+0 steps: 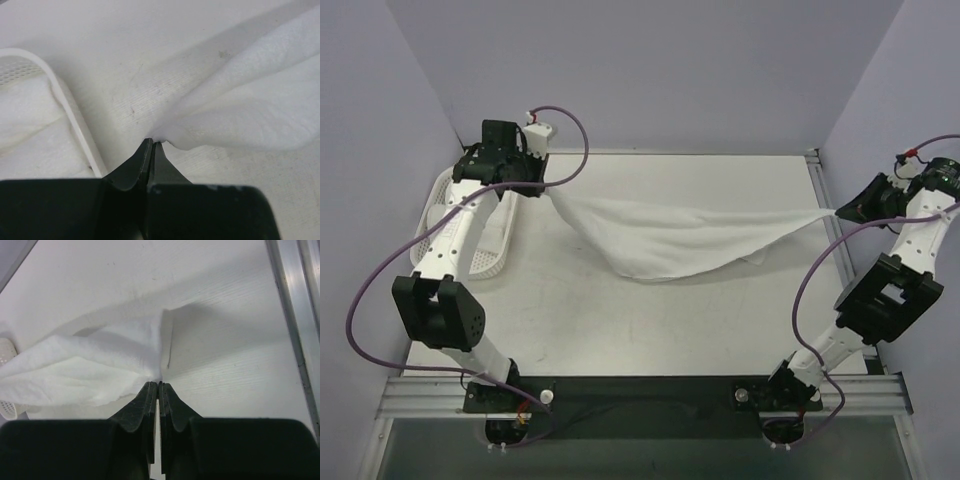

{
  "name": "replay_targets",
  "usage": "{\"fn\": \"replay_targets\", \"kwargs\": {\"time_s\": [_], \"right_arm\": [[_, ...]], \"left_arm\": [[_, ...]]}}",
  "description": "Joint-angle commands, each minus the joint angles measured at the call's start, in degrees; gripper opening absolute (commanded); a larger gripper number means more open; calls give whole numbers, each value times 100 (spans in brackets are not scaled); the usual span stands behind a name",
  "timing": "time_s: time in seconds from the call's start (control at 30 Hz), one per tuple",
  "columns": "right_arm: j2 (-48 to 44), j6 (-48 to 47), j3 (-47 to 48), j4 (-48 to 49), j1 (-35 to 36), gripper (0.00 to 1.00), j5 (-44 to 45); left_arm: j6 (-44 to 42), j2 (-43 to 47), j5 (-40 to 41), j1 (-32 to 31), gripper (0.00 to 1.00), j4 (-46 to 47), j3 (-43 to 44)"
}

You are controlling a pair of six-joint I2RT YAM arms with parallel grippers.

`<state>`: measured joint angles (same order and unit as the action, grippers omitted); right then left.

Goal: Roll the towels
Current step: Flatten the towel

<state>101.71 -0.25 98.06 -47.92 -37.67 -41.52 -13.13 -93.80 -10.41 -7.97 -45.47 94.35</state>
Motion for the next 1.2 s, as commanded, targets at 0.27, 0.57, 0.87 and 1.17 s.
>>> {"fn": "replay_targets", "kwargs": {"time_s": [0.27,0.57,0.87,1.17], "right_arm": [[-248,-88,-101,-306,-311,0,-331],[-301,-309,-1298,-68,189,0,46],[-380,-432,-1474,-59,401,0,232],[-503,-520,-1615,-68,453,0,337]], "left_arm": [[-191,-919,-619,401,0,-181,1128],[249,-3635,-1059,340,42,-313,4018],[-1156,-1934,-1903,296,60,-647,1608],[-1903,-780,-1709,-450,54,-507,-1365]]}}
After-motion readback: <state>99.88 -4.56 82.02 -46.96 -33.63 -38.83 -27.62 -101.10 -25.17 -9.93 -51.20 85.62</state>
